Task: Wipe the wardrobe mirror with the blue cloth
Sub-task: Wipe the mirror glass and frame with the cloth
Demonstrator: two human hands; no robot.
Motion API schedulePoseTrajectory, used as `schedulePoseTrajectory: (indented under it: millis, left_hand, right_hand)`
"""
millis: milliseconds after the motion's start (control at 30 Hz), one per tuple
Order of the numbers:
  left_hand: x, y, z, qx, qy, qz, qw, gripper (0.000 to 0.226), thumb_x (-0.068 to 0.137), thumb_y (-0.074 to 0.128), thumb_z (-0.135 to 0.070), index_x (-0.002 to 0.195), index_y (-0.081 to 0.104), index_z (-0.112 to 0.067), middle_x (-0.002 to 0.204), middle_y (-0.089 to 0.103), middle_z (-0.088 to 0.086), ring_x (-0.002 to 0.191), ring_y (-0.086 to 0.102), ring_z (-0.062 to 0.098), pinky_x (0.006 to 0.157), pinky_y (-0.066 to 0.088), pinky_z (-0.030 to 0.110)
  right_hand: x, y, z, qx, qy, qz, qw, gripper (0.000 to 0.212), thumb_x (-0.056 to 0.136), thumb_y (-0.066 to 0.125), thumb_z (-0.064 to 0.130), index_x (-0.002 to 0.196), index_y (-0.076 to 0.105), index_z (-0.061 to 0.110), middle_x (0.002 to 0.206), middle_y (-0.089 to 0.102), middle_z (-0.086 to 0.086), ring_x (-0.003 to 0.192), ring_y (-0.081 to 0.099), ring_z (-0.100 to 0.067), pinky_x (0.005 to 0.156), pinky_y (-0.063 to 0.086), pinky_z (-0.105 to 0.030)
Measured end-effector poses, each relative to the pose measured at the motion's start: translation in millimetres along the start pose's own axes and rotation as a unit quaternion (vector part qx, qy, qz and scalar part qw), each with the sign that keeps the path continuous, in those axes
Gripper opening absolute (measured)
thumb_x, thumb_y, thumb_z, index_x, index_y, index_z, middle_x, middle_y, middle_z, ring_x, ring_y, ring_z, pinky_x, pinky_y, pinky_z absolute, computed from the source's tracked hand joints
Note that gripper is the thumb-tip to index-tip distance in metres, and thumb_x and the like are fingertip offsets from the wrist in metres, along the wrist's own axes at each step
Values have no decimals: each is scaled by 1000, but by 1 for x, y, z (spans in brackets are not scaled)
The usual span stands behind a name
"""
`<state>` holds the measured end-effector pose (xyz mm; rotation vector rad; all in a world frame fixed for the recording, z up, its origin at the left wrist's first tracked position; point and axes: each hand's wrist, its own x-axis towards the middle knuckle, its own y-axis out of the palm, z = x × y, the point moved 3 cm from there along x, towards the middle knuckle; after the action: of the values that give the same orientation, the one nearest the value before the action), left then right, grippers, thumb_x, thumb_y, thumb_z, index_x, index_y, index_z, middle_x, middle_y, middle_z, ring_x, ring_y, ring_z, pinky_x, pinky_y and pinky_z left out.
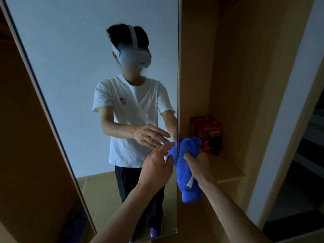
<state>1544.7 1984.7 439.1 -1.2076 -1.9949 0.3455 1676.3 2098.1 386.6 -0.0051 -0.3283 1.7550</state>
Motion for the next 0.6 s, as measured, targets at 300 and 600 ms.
schedulePoseTrajectory:
  millis: [300,600]
  left_hand:
    - [18,-6,-29,-2,47,5,999,46,100,50,-11,144,56,-25,143,60,-4,123,63,13,99,55,39]
    - [12,-13,-21,19,36,1,999,43,100,53,-11,140,60,-26,137,63,-4,119,64,13,97,55,36]
  right_hand:
    - [18,-18,68,51,-45,-50,996,11,92,59,8,97,65,0,85,69,-19,77,69,-27,69,55,-41]
    - [4,-6,38,18,8,-22,1000,2,93,63,17,92,62,17,86,68,-2,77,67,-15,68,55,-29]
